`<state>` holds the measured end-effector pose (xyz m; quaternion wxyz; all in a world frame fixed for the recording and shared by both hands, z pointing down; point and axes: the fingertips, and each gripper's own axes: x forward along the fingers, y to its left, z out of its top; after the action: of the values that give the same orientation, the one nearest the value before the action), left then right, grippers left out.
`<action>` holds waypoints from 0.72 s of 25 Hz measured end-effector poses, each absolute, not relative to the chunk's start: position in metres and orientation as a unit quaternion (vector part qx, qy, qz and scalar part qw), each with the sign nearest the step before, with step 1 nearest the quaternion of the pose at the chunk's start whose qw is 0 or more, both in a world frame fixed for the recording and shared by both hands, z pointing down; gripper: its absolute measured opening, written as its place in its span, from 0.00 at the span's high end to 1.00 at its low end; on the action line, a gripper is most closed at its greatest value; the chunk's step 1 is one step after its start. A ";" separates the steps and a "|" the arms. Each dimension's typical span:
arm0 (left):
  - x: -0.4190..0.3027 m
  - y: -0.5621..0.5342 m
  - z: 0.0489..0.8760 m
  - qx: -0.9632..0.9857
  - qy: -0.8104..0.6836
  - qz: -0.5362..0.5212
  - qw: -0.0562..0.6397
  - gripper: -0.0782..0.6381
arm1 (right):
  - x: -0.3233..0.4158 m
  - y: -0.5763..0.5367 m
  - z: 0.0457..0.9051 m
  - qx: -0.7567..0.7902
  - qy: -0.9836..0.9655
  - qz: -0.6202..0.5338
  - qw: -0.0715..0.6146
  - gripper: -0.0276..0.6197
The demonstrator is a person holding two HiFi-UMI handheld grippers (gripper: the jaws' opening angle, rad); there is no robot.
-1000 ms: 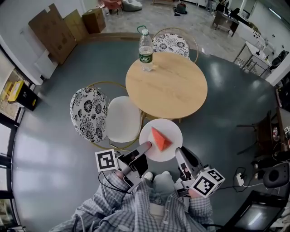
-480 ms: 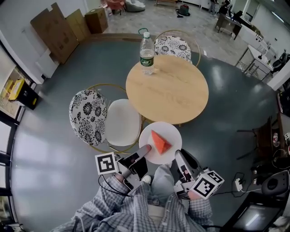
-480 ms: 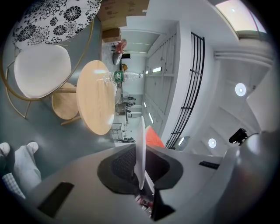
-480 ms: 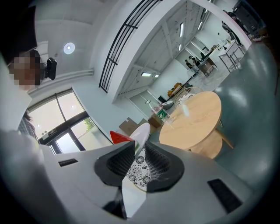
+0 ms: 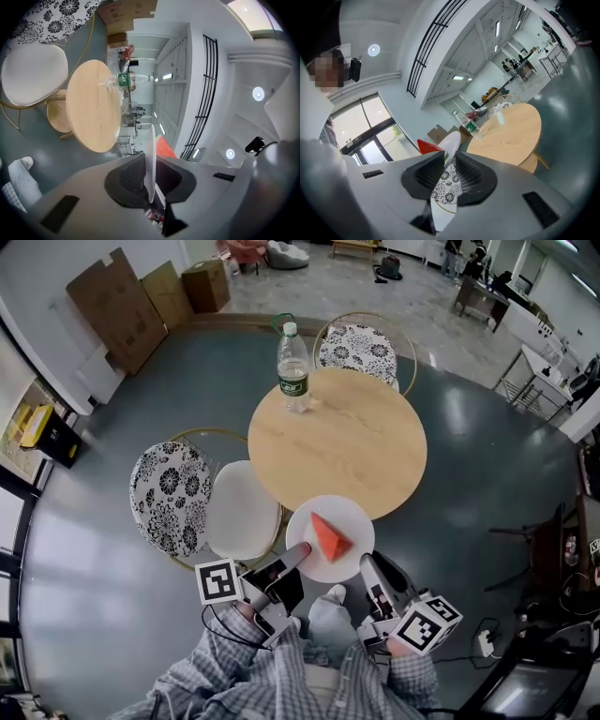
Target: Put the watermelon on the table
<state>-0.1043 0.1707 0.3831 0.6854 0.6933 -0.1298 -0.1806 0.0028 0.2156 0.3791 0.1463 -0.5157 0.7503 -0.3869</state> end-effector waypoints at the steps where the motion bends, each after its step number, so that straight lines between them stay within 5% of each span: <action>1: -0.099 0.166 0.382 0.693 -0.133 -0.183 0.685 0.84 | 0.008 0.210 0.378 -0.514 0.753 -0.385 0.144 0.84; 18: -0.032 0.122 0.377 0.689 -0.171 -0.217 0.670 0.84 | 0.081 0.156 0.371 -0.481 0.776 -0.384 0.140 0.84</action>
<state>-0.0316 0.1221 0.3770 0.6704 0.6886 -0.1715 -0.2170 0.0809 0.1558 0.3712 0.1398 -0.4813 0.7757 -0.3836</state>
